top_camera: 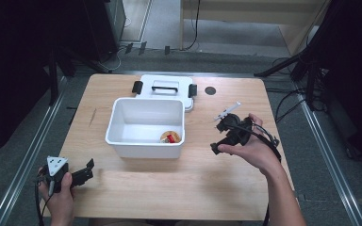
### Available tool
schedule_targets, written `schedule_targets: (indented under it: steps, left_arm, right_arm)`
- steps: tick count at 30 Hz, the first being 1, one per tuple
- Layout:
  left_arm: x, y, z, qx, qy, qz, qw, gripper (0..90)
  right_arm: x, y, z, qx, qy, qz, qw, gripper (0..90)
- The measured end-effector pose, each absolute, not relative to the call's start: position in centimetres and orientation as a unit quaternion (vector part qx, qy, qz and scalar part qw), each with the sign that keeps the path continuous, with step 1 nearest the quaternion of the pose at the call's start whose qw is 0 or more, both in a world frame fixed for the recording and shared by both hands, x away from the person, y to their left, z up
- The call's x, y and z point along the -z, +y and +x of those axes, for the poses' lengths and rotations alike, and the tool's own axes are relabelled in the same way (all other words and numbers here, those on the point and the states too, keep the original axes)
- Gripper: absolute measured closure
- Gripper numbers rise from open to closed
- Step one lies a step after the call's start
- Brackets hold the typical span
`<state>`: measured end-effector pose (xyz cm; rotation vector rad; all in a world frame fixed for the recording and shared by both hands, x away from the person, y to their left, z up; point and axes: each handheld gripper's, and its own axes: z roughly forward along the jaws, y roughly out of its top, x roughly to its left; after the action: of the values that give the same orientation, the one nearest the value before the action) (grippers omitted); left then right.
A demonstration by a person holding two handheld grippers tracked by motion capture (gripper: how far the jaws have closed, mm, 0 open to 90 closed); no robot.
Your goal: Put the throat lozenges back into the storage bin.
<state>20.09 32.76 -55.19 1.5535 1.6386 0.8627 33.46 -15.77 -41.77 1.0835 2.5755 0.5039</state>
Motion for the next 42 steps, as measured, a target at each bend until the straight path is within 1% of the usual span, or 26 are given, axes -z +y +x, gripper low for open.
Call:
schedule_targets:
  steps: [4, 5, 10, 13, 14, 20, 23, 26, 34, 42]
  left_arm:
    - [55.2, 32.8, 20.1, -0.334, 0.633, 0.601, 0.355, 0.0]
    - [55.2, 32.8, 20.1, -0.334, 0.633, 0.601, 0.355, 0.0]
    - [55.2, 32.8, 20.1, -0.335, 0.633, 0.6, 0.356, 0.0]
    - [55.2, 32.8, 20.0, -0.335, 0.633, 0.599, 0.357, 0.0]
    - [55.2, 32.8, 20.0, -0.335, 0.634, 0.598, 0.358, 0.0]
    - [55.2, 32.8, 20.0, -0.334, 0.634, 0.597, 0.36, 0.0]
    - [55.2, 32.8, 20.0, -0.334, 0.635, 0.596, 0.36, 0.0]
    - [55.2, 32.8, 20.0, -0.335, 0.635, 0.596, 0.359, 0.0]
    - [55.2, 32.8, 20.0, -0.336, 0.636, 0.595, 0.359, 0.0]
    - [55.2, 32.8, 19.9, -0.335, 0.636, 0.595, 0.36, 0.0]
  right_arm:
    - [43.8, -17.9, 32.6, -0.193, 0.884, 0.399, 0.149, 0.0]
    - [43.8, -17.9, 32.6, -0.193, 0.884, 0.399, 0.149, 0.0]
    - [46.4, -19.9, 31.5, -0.201, 0.872, 0.419, 0.157, 0.0]
    - [47.2, -20.6, 31.2, -0.203, 0.865, 0.431, 0.158, 0.0]
    - [48.0, -21.4, 30.9, -0.208, 0.86, 0.435, 0.166, 0.0]
    - [49.9, -23.7, 29.8, -0.239, 0.838, 0.455, 0.182, 0.0]
    - [50.9, -25.0, 29.2, -0.264, 0.822, 0.472, 0.179, 0.0]
    - [52.0, -26.9, 28.2, -0.278, 0.807, 0.486, 0.189, 0.0]
    - [53.0, -29.8, 26.3, -0.317, 0.775, 0.509, 0.202, 0.0]
    - [54.2, -31.8, 24.3, -0.342, 0.745, 0.525, 0.227, 0.0]
